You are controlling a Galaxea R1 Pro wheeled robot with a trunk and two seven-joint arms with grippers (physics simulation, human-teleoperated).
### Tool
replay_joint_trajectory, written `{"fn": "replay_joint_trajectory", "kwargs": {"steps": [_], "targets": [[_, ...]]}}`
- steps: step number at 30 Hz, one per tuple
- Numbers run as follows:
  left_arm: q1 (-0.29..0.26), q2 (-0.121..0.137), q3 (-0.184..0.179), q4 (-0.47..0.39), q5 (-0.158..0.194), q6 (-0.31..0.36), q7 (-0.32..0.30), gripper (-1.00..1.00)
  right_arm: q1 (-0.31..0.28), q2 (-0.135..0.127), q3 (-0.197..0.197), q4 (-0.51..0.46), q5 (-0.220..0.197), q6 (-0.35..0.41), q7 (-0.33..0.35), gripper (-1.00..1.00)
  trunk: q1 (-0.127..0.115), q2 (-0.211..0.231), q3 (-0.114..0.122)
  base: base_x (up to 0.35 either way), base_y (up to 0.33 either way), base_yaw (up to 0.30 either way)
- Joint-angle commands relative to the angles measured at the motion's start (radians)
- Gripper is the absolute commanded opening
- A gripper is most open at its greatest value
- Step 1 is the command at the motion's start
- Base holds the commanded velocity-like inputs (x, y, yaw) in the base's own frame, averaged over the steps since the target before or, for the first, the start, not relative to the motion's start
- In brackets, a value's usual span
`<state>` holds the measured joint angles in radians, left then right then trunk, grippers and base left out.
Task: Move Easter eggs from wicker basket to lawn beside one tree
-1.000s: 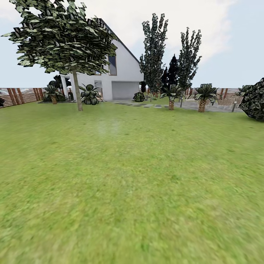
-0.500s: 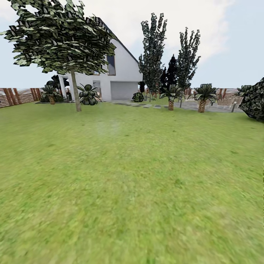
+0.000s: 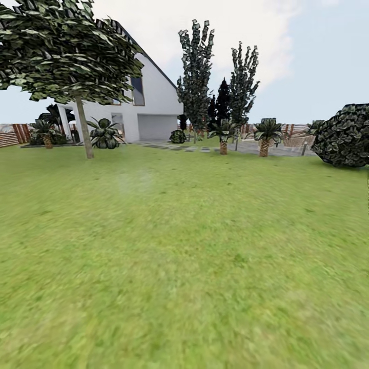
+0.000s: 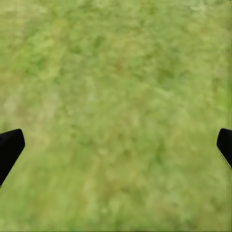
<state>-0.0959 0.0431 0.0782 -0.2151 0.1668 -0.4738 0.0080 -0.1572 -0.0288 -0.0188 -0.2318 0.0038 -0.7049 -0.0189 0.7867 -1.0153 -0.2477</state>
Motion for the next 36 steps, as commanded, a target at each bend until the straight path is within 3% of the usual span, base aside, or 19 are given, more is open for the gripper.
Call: {"fn": "replay_joint_trajectory", "kwargs": {"steps": [1, 19, 23, 26, 36], "targets": [[-0.001, 0.0, 0.002, 0.001, 0.002, -0.003, 0.0, 1.0, -0.001, 0.001, -0.001, 0.001, 0.001, -0.003, -0.001, 1.0, 0.001, -0.001, -0.001, 0.33, 0.0, -0.018], [-0.001, -0.001, 0.002, 0.0, 0.002, -0.004, 0.0, 1.0, -0.001, 0.004, 0.0, 0.028, 0.003, -0.004, -0.003, 1.0, 0.001, -0.001, -0.001, 0.33, 0.128, -0.001], [-0.001, -0.001, 0.002, 0.001, 0.002, -0.043, -0.001, 1.0, -0.001, 0.003, 0.002, 0.029, 0.004, -0.003, -0.003, 1.0, 0.001, -0.001, -0.001, 0.329, 0.162, 0.0], [-0.001, -0.002, 0.002, 0.002, 0.003, -0.083, 0.001, 1.0, -0.001, 0.004, 0.002, 0.029, 0.004, 0.0, -0.003, 1.0, -0.011, 0.02, 0.008, 0.329, 0.109, 0.0], [-0.001, -0.001, 0.002, 0.003, 0.003, -0.087, 0.001, 1.0, -0.001, 0.005, -0.005, 0.049, -0.003, 0.006, -0.006, 1.0, -0.049, 0.09, 0.039, 0.332, 0.018, 0.0]]}}
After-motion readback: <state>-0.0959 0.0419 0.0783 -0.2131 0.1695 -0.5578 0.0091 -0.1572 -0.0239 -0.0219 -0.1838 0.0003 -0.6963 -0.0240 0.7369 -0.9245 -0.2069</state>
